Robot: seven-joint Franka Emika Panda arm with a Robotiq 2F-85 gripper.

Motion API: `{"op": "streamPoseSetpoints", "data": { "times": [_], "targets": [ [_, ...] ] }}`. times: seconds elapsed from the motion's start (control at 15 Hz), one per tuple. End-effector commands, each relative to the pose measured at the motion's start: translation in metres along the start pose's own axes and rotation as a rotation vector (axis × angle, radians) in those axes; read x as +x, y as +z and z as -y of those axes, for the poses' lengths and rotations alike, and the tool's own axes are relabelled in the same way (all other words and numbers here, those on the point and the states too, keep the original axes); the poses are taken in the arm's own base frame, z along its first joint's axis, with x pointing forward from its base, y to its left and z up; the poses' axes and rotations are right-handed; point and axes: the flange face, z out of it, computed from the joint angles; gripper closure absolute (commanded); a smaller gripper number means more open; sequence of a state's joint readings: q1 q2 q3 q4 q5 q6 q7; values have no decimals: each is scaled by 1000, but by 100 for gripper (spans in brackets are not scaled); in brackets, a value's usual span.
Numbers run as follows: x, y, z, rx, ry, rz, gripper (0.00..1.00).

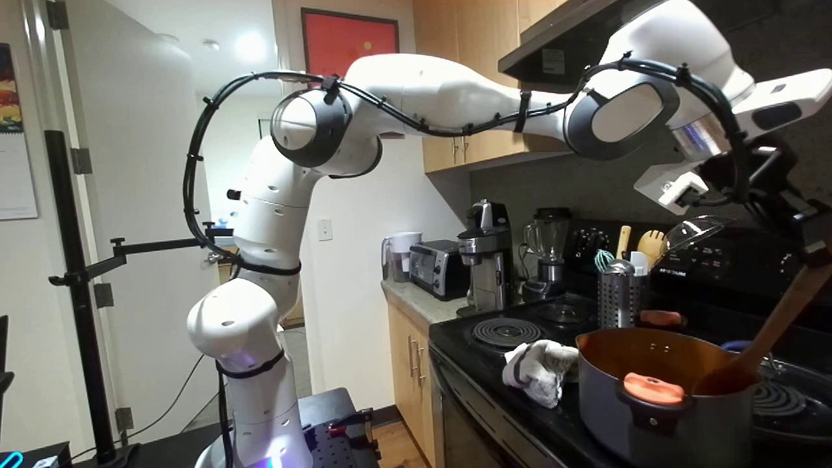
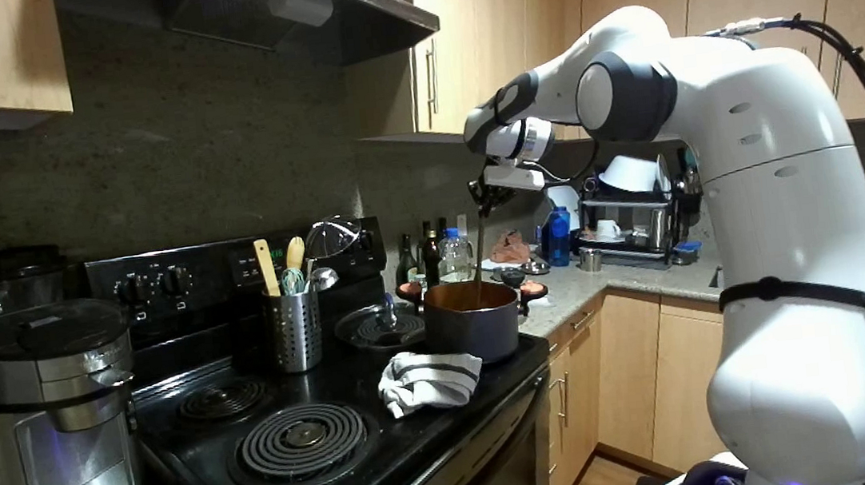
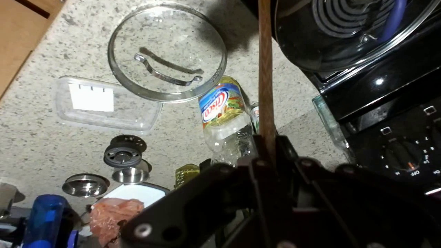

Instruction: Stir the contents in the grey pot on the stove

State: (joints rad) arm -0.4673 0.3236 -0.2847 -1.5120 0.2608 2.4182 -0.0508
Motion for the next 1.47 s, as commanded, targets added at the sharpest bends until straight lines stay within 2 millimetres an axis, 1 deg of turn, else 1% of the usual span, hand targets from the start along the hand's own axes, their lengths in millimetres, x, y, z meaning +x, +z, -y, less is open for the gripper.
{"op": "streamPoseSetpoints", "data": {
  "times": [0.0,0.27,0.47,0.73,0.87,1.07,1.4],
  "targets": [
    [0,-20,-10,22,13,-20,97],
    [-14,-27,-6,29,-14,-3,97],
    [-31,-27,-1,33,-42,30,97],
    [-54,-25,0,14,-80,79,97],
    [-64,-28,1,20,-102,94,97],
    [-73,-36,9,31,-137,90,97],
    [-85,-44,31,64,-175,90,97]
  ]
}}
